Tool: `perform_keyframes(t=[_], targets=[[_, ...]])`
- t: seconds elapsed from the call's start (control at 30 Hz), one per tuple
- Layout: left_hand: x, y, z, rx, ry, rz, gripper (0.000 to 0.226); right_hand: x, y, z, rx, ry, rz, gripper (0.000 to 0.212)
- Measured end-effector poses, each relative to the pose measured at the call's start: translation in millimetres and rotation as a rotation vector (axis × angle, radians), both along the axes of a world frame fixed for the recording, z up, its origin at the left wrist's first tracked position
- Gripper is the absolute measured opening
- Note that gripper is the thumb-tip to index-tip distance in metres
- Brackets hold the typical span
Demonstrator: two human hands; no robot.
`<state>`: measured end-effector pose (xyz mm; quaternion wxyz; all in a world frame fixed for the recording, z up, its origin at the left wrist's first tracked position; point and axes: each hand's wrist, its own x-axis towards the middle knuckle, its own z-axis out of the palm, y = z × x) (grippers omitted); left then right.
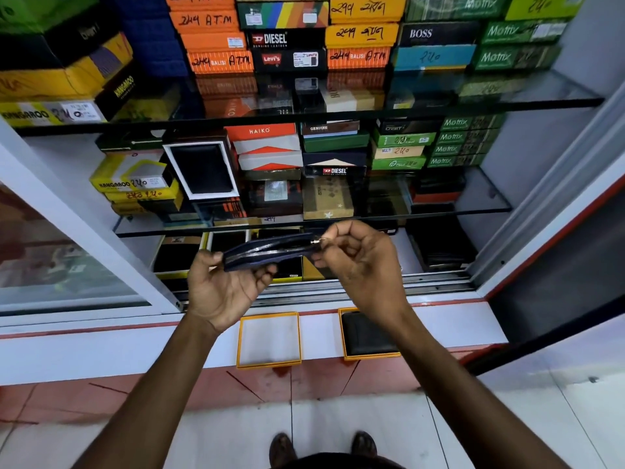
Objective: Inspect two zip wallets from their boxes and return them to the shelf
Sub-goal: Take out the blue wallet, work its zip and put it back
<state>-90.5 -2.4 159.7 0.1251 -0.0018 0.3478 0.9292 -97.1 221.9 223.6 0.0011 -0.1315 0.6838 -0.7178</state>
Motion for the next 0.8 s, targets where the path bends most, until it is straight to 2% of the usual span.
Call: perform_keyframes(t=[0.1,0.17,0.23,0.33,0.4,0.5,0.6,0.7,0.8], targets=[[-4.1,5.7,12.5,0.005,-0.13,0.047,0.059,9.3,-2.5,3.1,0.137,0.129,-0.09,0.01],[-6.0,8.1,21.7,-0.092,-0.261,0.017,0.063,14.1,-3.3,5.8,0.237,0.228,-0.134,0.012],[-7.8,11.8,28.6,-0.232,-0.308,-0.02,0.063,17.3,-4.7,7.2,0.29,0.325,-0.156,0.013],[-8.5,19.3,38.9,-0.417,-0.299,-0.017,0.031,22.0,-7.8,9.0,0.335,0.44,-0.135,0.011],[-6.5,20.5,44.5,-0.509,-0.289,-0.019,0.021,24.2,-8.7,10.6,0.386,0.492,-0.133,0.011],[-5.7,14.7,44.3,-0.606,-0.26,-0.012,0.021,25.1,-10.2,14.2,0.435,0.494,-0.119,0.011],[-1.6,15.5,48.7,-0.533,-0.205,-0.099,0.023,20.4,-9.8,16.1,0.434,0.421,-0.081,0.009],[1.1,16.9,52.3,-0.467,-0.114,-0.207,0.055,8.6,-7.8,13.6,0.417,0.303,-0.062,0.006],[0.5,17.9,54.2,-0.451,-0.092,-0.269,0.063,-5.0,-4.8,8.6,0.441,0.246,-0.089,0.004]])
